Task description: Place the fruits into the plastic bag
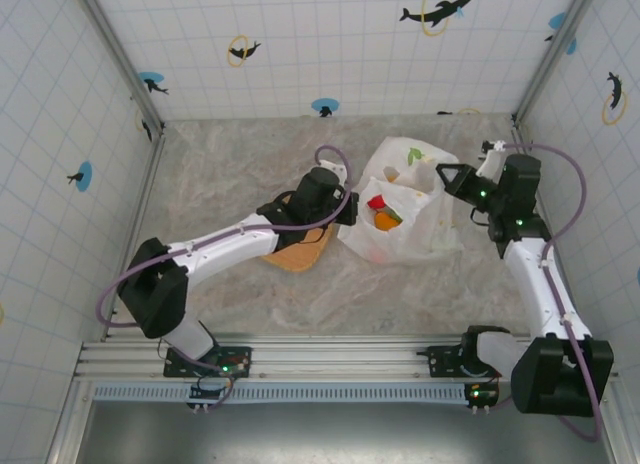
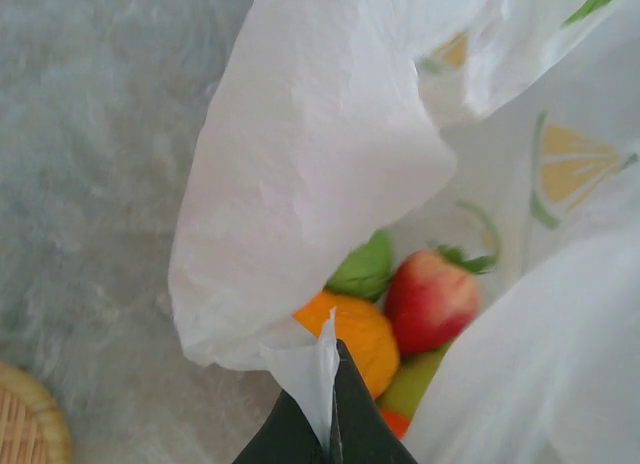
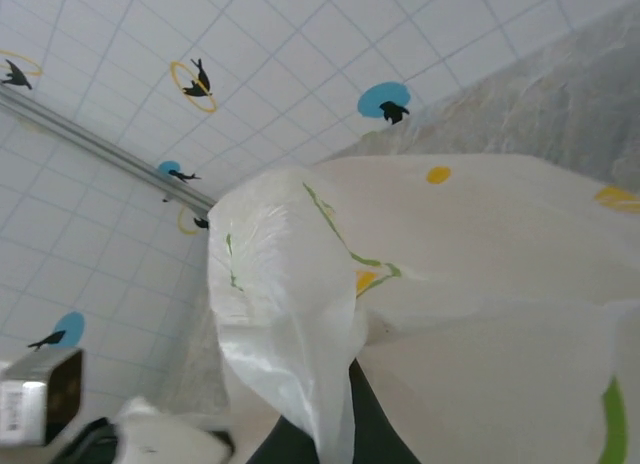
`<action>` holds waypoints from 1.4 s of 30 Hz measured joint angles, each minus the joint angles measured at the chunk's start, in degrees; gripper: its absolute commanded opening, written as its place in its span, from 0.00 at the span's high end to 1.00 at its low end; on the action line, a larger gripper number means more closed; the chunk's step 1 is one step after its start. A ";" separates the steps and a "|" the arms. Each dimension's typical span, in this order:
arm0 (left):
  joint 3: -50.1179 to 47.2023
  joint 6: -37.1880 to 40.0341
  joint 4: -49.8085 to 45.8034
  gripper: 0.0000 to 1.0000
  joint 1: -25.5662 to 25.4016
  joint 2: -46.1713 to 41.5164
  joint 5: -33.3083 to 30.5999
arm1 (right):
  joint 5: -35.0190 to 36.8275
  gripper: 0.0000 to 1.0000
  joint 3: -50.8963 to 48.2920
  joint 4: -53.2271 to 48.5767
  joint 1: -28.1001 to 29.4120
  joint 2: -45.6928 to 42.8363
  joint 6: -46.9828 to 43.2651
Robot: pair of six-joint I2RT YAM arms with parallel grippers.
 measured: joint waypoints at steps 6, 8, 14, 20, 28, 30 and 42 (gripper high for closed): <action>4.98 1.01 -0.42 1.00 0.00 -3.32 -0.02 | 5.95 1.00 9.86 -6.93 -0.02 -2.05 -5.57; 6.08 1.05 -0.92 1.00 0.00 -4.07 -0.04 | 7.26 1.00 11.50 -8.41 0.00 -3.13 -6.86; 8.28 2.45 -5.29 1.00 0.00 -5.53 -1.01 | 8.57 1.00 12.52 -11.74 0.00 -5.27 -8.59; 8.59 3.63 -9.51 1.00 0.00 -9.77 -3.65 | 5.70 1.00 12.48 -12.83 0.00 -5.95 -7.02; 8.44 3.80 -9.81 1.00 2.34 -10.88 -4.90 | 0.90 1.00 4.20 -6.14 0.94 -6.95 -1.18; 8.39 3.80 -9.79 1.00 3.26 -8.55 -4.52 | 0.57 1.00 1.51 -5.03 1.44 -5.68 -0.26; 5.75 3.26 -7.72 1.00 5.20 2.43 -1.66 | 3.50 0.99 -4.79 -4.55 1.92 -0.04 -2.67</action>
